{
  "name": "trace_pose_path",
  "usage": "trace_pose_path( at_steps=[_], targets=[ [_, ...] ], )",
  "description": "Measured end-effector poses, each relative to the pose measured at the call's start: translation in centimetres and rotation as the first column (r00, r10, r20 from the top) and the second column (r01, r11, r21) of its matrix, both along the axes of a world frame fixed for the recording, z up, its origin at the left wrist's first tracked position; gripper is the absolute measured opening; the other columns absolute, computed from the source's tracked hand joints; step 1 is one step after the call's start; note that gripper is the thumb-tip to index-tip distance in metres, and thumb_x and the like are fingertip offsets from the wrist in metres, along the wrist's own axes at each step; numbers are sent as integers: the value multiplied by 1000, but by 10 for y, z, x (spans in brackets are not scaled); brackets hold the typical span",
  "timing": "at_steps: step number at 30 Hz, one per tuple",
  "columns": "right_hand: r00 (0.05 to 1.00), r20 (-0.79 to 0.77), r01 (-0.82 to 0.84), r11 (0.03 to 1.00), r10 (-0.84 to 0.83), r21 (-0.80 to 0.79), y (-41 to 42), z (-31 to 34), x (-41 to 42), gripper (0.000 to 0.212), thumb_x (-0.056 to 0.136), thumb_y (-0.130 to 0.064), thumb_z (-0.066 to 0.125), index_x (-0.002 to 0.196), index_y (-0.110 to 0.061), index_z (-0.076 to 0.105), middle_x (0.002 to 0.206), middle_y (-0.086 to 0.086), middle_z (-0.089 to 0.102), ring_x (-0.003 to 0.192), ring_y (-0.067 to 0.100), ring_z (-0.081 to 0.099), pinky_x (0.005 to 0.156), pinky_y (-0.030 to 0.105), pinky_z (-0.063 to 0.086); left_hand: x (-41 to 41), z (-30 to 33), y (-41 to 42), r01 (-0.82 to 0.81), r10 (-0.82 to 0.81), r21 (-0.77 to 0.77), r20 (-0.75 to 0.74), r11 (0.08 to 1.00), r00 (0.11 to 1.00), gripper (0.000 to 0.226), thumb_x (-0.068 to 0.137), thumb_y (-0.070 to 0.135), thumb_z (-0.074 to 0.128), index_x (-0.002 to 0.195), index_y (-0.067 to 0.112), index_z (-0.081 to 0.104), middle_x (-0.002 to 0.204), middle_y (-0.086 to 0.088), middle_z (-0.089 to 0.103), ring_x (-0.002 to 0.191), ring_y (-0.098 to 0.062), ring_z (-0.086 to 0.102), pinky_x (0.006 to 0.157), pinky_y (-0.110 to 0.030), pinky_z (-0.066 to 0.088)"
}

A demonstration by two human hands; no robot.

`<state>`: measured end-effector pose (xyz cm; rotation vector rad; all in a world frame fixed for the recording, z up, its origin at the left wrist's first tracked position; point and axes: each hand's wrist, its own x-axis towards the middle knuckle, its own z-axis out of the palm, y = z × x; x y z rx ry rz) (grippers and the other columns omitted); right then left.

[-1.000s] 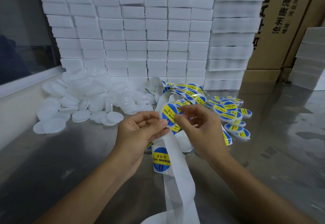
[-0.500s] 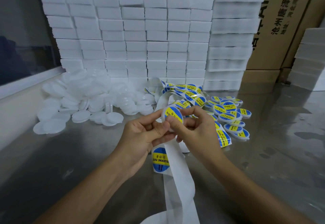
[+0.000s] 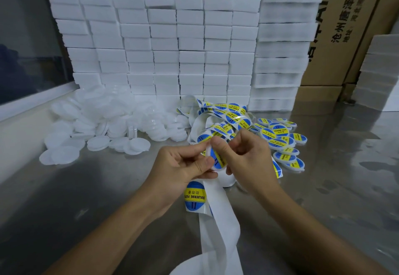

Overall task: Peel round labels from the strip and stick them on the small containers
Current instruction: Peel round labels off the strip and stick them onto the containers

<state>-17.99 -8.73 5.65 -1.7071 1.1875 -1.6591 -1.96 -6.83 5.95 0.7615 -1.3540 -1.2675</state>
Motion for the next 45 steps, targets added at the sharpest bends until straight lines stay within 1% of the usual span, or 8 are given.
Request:
trace_pose_path(
  at_steps=[6,9,12,17,22,31,39,45],
  targets=[
    [983,22,-184,983,183,13,-6,0,-4,11,92,-15,64,91,-6,59,57,12,66,46,17,61,50,22,47,3,3,-4,-57,56,-23,-35,998,998,25,72,17,65,94,21,77,87,-10,75,69,-17,64,61,-22,55],
    [948,-80,-307,951,308,27,-4,-1,-3,33,87,-3,70,115,-16,61,69,7,67,59,15,64,63,25,53,7,3,-7,-143,144,14,-70,990,987,18,78,18,64,93,14,75,83,-10,73,62,-17,59,58,-24,52],
    [936,-124,-325,944,330,52,-1,-2,0,45,78,-5,80,115,-22,61,71,-6,65,59,13,63,60,25,53,10,1,-9,-206,206,20,-7,978,978,18,84,23,62,91,12,74,79,-13,70,56,-17,53,59,-31,50],
    [960,1,-279,959,279,59,4,2,4,35,77,-34,73,87,-6,53,68,16,70,46,29,60,46,44,50,5,0,-6,-164,165,-14,56,986,985,26,73,40,64,80,19,77,76,-10,71,60,-20,57,54,-26,51],
    [949,82,-309,951,306,25,-1,0,1,9,96,-9,57,104,-7,56,68,12,71,48,24,64,52,30,54,5,-2,-7,-152,152,7,9,988,988,34,69,21,73,102,14,69,85,-9,75,65,-19,68,57,-26,56],
    [939,-66,-332,941,336,63,-1,-3,-1,61,68,-29,86,119,-28,52,78,2,73,63,27,67,61,42,56,8,1,-8,-264,264,-5,-8,964,964,32,61,33,75,80,7,73,73,-18,72,60,-23,66,61,-29,59],
    [974,-115,-193,981,194,22,1,-4,5,24,91,-38,63,84,-15,66,74,4,64,62,25,64,44,38,54,6,-2,-6,-69,69,10,0,998,998,31,75,20,63,98,0,72,88,-20,73,73,-25,68,63,-27,56],
    [958,-140,-246,968,250,49,0,-4,0,14,94,-25,61,101,-14,66,94,0,66,83,12,67,55,28,56,2,-6,-7,-107,108,56,-5,993,994,23,68,11,72,92,10,74,85,-15,75,68,-24,71,61,-27,57]
  ],
)
